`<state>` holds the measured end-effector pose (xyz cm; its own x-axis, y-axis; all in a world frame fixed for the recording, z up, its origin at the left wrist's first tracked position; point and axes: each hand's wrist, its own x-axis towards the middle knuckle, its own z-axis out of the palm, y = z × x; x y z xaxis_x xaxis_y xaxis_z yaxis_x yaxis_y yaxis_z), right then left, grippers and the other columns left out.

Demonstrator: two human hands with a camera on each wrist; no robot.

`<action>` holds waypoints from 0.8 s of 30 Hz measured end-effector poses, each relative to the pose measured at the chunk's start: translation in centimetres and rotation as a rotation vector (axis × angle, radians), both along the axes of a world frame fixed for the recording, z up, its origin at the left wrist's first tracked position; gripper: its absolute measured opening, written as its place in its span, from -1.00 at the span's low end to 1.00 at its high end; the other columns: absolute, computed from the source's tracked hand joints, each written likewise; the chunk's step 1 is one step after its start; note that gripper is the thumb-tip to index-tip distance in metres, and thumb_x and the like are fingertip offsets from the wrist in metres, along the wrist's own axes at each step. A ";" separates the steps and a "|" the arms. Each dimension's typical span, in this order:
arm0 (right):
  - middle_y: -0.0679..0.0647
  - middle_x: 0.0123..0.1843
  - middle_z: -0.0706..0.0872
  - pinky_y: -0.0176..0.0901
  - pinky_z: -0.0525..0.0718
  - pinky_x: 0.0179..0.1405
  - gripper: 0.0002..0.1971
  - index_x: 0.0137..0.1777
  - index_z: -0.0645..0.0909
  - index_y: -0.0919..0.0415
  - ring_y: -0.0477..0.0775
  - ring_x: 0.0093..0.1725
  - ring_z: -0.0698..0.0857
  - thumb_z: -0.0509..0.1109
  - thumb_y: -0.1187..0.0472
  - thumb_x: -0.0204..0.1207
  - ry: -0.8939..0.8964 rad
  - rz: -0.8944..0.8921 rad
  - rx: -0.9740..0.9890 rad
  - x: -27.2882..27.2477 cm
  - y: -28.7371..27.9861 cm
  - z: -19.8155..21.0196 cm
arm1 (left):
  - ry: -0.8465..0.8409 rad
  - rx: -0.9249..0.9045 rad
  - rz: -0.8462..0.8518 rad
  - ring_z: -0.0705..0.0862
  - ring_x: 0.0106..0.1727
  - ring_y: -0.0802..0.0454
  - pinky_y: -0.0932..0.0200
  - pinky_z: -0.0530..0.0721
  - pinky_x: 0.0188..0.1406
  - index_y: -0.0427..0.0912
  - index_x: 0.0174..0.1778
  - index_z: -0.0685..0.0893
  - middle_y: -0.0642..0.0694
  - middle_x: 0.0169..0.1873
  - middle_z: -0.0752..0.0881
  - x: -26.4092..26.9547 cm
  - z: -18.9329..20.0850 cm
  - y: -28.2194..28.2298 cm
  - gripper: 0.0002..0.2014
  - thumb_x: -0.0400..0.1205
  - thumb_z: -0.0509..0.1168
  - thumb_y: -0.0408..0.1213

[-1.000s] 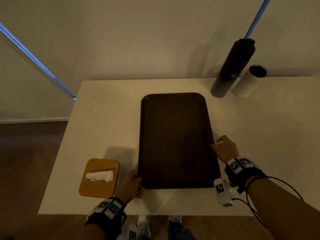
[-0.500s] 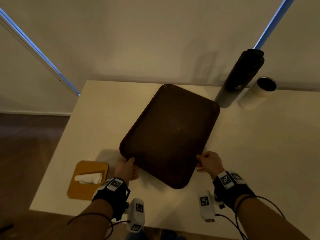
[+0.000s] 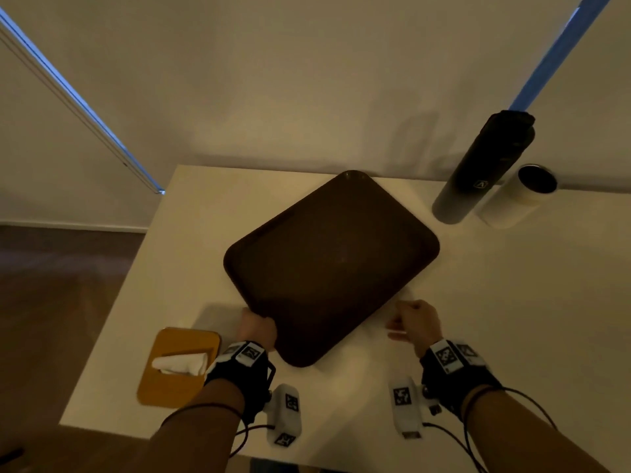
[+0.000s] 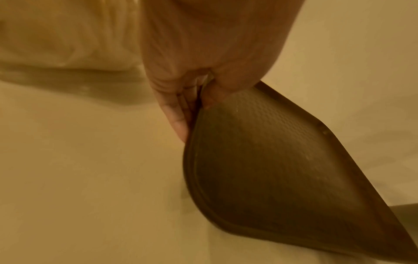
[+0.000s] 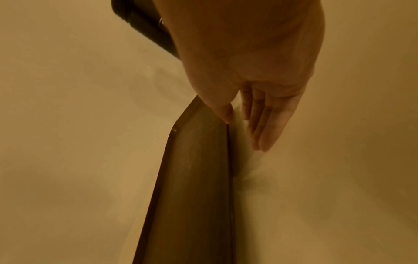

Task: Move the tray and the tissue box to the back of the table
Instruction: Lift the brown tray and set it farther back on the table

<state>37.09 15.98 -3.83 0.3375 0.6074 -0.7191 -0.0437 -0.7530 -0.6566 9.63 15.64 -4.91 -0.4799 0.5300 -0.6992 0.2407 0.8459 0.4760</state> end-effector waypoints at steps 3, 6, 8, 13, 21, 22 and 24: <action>0.28 -0.20 0.69 0.04 0.74 -0.35 -0.77 0.12 0.54 0.33 0.23 -0.29 0.73 0.32 0.18 0.58 -0.009 -0.099 0.016 1.4 2.2 0.3 | 0.081 0.003 -0.033 0.65 0.19 -0.39 -0.18 0.64 0.20 -0.39 0.28 0.46 -0.41 0.18 0.65 -0.3 1.2 2.1 -0.66 0.59 0.11 -0.43; 0.26 -0.20 0.66 0.03 0.69 -0.39 -0.78 0.17 0.51 0.32 0.21 -0.29 0.71 0.30 0.21 0.61 0.026 -0.168 0.011 2.1 3.6 0.5 | 0.159 0.001 -0.091 0.61 0.29 -0.42 -0.12 0.57 0.22 -0.43 0.33 0.48 -0.47 0.31 0.60 -1.4 1.4 4.8 -0.63 0.60 0.10 -0.45; 0.27 -0.18 0.65 0.03 0.67 -0.38 -0.78 0.20 0.50 0.33 0.20 -0.27 0.70 0.28 0.24 0.62 0.050 -0.199 0.009 2.1 4.3 0.6 | 0.191 0.012 -0.140 0.60 0.30 -0.43 -0.10 0.56 0.22 -0.42 0.34 0.50 -0.46 0.34 0.59 -2.5 1.2 6.6 -0.62 0.60 0.10 -0.44; 0.26 -0.16 0.66 0.04 0.68 -0.36 -0.72 0.25 0.50 0.35 0.21 -0.25 0.71 0.30 0.23 0.61 0.070 -0.263 0.005 1.5 5.4 0.2 | 0.245 0.018 -0.223 0.62 0.25 -0.43 -0.06 0.57 0.13 -0.44 0.29 0.55 -0.45 0.30 0.61 -6.0 0.4 10.0 -0.63 0.58 0.10 -0.44; 0.38 0.14 0.68 0.30 0.77 -0.04 -0.67 0.31 0.50 0.40 0.39 -0.15 0.77 0.34 0.35 0.55 -0.028 -0.362 -0.042 -0.5 6.1 -1.1 | 0.285 0.162 -0.353 0.65 0.21 -0.44 0.05 0.56 0.07 -0.37 0.38 0.60 -0.47 0.25 0.68 -9.1 0.6 14.1 -0.53 0.55 0.07 -0.55; 0.42 0.16 0.69 0.30 0.77 -0.04 -0.69 0.28 0.51 0.41 0.43 -0.10 0.78 0.34 0.36 0.55 -0.054 -0.370 -0.047 -0.7 6.1 -1.2 | 0.294 0.190 -0.370 0.64 0.21 -0.43 0.00 0.59 0.12 -0.33 0.41 0.58 -0.47 0.25 0.67 -9.2 0.6 14.6 -0.50 0.55 0.06 -0.55; 0.47 0.17 0.69 0.25 0.78 -0.08 -0.71 0.26 0.52 0.41 0.44 -0.08 0.79 0.34 0.36 0.55 -0.083 -0.392 -0.052 -1.0 6.1 -1.4 | 0.318 0.234 -0.413 0.62 0.24 -0.43 -0.09 0.58 0.22 -0.20 0.53 0.50 -0.47 0.27 0.61 -9.4 0.3 15.7 -0.43 0.56 0.06 -0.53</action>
<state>36.10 22.11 -5.25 0.5945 0.3848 -0.7060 -0.2825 -0.7221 -0.6314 0.28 31.31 -4.56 -0.3673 0.8419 -0.3955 0.6909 0.5316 0.4899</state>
